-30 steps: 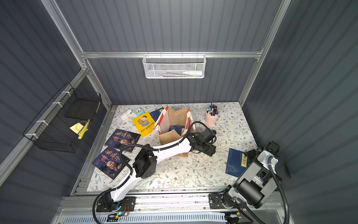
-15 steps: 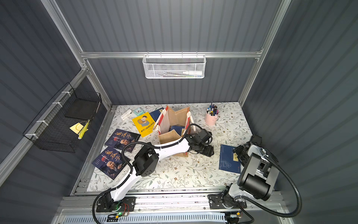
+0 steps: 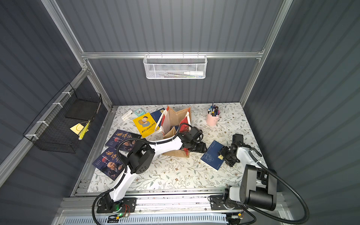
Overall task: Put the books into the canvas bag
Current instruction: Move the book to the center of the board, then pick up the book from the center of the board.
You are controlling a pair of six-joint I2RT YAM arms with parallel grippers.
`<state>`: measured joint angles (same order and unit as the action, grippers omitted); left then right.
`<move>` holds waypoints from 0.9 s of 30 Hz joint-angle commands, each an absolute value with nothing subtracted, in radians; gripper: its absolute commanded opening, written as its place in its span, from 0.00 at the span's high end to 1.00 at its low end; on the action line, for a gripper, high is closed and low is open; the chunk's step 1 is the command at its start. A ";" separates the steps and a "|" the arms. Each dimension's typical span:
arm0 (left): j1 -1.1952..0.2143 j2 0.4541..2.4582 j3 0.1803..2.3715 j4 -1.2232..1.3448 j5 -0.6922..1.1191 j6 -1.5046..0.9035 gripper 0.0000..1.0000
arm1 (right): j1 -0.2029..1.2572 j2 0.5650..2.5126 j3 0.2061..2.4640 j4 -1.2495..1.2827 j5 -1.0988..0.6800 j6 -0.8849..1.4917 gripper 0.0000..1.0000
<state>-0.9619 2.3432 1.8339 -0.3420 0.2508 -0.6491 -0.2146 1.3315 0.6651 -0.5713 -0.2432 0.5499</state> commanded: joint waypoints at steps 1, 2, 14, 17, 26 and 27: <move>-0.943 2.352 1.823 -0.342 0.311 -0.672 0.38 | -0.213 1.330 0.670 -0.630 -0.216 0.525 0.28; -0.942 2.362 1.832 -0.343 0.322 -0.676 0.38 | -0.212 1.335 0.671 -0.629 -0.222 0.524 0.29; -0.942 2.470 1.862 -0.215 0.572 -0.792 0.37 | -0.213 1.370 0.664 -0.606 -0.305 0.500 0.54; -0.942 2.483 1.868 -0.181 0.638 -0.820 0.37 | -0.213 1.380 0.662 -0.599 -0.355 0.495 0.56; -0.942 2.426 1.843 -0.130 0.712 -0.838 0.39 | -0.213 1.382 0.661 -0.586 -0.394 0.480 0.59; -0.943 2.423 1.846 -0.130 0.717 -0.837 0.40 | -0.213 1.382 0.663 -0.586 -0.397 0.478 0.59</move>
<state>-0.9283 2.4287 1.8545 -0.1528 0.6147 -0.8104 -0.2218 1.3777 0.6651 -0.5999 -0.2996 0.4934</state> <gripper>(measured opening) 0.604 0.409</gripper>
